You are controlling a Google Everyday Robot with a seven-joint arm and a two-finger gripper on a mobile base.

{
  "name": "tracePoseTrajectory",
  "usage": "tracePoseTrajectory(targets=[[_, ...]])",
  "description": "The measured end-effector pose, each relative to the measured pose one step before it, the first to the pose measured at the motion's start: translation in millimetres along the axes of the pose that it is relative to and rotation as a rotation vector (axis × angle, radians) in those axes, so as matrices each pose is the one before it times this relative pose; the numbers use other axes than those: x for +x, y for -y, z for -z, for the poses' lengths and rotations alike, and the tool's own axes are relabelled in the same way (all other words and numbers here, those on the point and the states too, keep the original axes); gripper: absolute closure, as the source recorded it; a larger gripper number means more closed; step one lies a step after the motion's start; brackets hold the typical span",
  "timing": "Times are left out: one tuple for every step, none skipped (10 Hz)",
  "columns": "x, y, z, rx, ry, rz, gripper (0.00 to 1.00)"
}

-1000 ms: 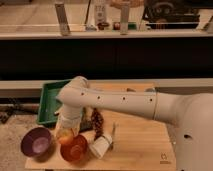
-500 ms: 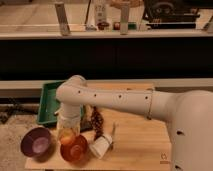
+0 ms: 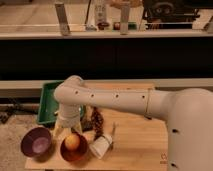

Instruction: Place apple in red bowl

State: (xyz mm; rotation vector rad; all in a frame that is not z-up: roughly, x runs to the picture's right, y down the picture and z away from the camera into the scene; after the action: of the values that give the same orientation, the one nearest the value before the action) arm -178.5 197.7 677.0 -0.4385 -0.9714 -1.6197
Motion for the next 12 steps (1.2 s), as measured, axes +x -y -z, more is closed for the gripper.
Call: tracePoseTrajectory(targets=[[0.56,-0.34,-0.69,-0.00376,-0.00142,-0.00799,0.2],[1.03,-1.34,-0.06,-0.00361,-0.0052,-0.01473,0.2],[1.38,0.35,0.26,0.00046,-0.00965,-0.01642,0.2],[2.71,-0.67,1.62,0.00184,-0.02235,-0.0233,0.2],[2.69,0.13,1.73,-0.00304,-0.02469,-0.01673,0.2],[2.24,2.48,1.35,-0.00232,-0.02323,-0.0129,0.2],[1.92,2.52,1.29,-0.00319,-0.01799,-0.00977,0.2],[-0.12,-0.08,-0.03,-0.00011,0.00033,0.00002,0.2],[-0.02,-0.21,0.02,-0.00009,0.0001,-0.00025,0.2],[0.12,-0.48,0.09,0.00004,-0.00025,-0.00098,0.2],[-0.07,0.12,0.01,0.00006,0.00017,0.00021,0.2],[-0.01,0.0,-0.07,-0.0001,0.00009,0.00013,0.2]])
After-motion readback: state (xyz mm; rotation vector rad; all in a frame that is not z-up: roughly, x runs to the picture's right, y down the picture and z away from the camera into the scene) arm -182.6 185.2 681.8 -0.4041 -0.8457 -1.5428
